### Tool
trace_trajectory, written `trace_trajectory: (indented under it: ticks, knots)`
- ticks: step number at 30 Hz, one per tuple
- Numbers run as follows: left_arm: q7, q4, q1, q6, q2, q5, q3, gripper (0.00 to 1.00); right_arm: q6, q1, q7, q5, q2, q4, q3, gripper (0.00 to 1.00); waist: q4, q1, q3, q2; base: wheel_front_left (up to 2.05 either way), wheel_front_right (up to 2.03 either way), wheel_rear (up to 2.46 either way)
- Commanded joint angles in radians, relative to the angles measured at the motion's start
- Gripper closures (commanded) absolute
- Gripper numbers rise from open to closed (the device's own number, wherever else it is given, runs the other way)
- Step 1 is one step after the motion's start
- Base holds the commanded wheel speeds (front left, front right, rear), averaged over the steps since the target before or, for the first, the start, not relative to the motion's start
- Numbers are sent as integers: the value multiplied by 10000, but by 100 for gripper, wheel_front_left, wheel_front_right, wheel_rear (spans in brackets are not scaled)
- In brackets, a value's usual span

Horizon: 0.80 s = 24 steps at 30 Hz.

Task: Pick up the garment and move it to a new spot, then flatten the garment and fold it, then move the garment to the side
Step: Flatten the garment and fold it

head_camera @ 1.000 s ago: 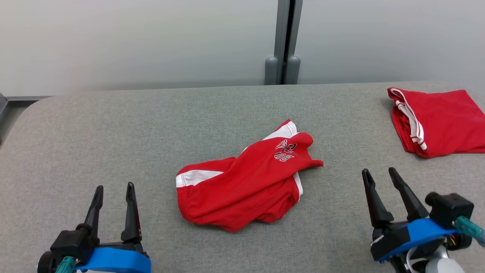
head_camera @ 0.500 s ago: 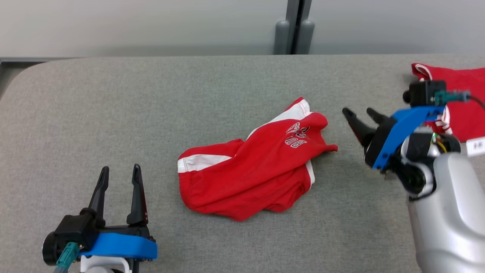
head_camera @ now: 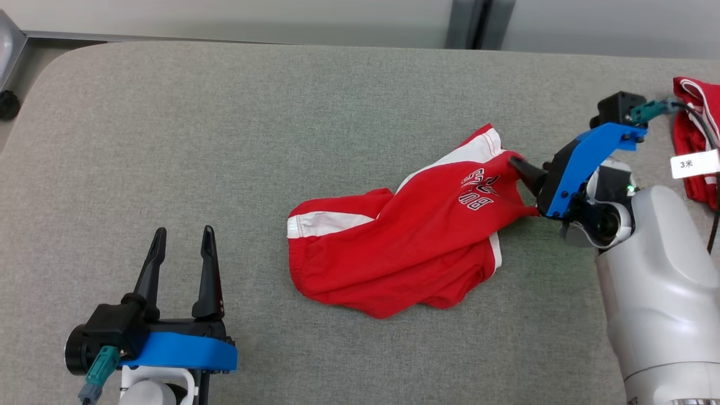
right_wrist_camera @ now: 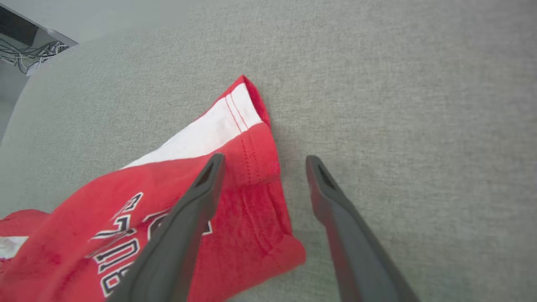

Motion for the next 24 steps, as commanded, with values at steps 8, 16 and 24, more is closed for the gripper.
trace_trajectory:
  ticks: [8, 16, 24]
  knots:
    - [-39, 110, -124, -99, -76, 79, -8, 0, 4, -445, -538, 1484, -4, 1258, 1509, 100, 36, -1, 16, -2, 0, 0, 0]
    - [-39, 171, 27, -140, -133, 81, 154, 0, 4, -93, -1570, 2035, -29, 873, 2324, 100, -125, -1, -321, -2, 0, 0, 0]
    - [-39, 144, 455, -71, -116, 50, 334, 0, 3, 2007, -2139, 3199, -918, -2108, 3017, 100, -450, -1, -958, -2, 0, 0, 0]
